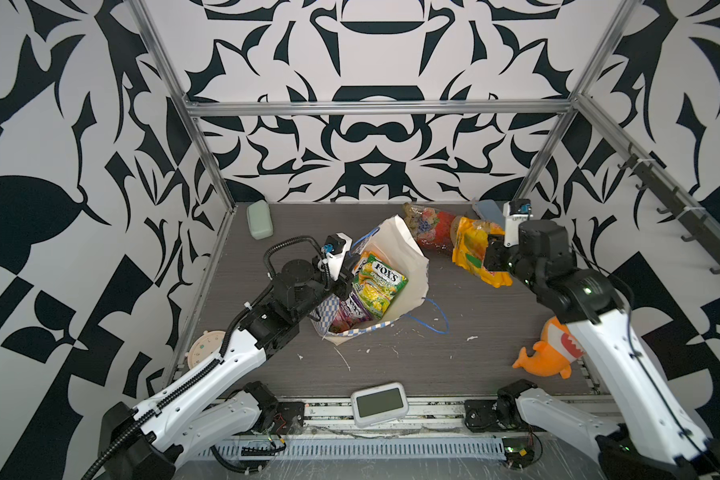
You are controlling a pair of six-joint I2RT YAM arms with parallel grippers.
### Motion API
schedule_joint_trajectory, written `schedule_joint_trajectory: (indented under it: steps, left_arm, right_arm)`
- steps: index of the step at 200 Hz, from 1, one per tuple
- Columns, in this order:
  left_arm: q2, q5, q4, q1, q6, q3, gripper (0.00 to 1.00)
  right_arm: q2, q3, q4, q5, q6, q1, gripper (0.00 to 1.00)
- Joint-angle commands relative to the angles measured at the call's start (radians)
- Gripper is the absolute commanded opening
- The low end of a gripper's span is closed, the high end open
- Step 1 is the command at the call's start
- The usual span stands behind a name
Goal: Take the snacks out of the paper bag
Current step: 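Carry the yellow pack farther from the robot and lower it onto the table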
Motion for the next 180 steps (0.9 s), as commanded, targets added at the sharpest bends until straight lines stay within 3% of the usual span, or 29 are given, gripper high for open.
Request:
schedule_joint_trajectory:
  steps: [1, 50, 93, 136, 180]
  left_arm:
    - [-0.024, 0.030, 0.051, -0.004, -0.007, 0.003, 0.00]
    - [-0.024, 0.037, 0.053, -0.003, -0.004, 0.006, 0.00]
    - [-0.013, 0.053, 0.061, -0.004, -0.009, 0.007, 0.00]
    - [-0.030, 0.047, 0.054, -0.004, -0.004, 0.001, 0.00]
    - [-0.047, 0.043, 0.049, -0.004, 0.000, -0.001, 0.00]
  right_arm:
    - [0.030, -0.091, 0.186, -0.336, 0.099, -0.074, 0.00]
    - [0.200, -0.262, 0.485, -0.811, 0.222, -0.255, 0.00]
    - [0.372, -0.299, 0.635, -0.920, 0.252, -0.356, 0.00]
    - [0.553, -0.230, 0.547, -0.815, 0.141, -0.372, 0.00]
    - [0.729, -0.102, 0.407, -0.608, 0.055, -0.372, 0.00]
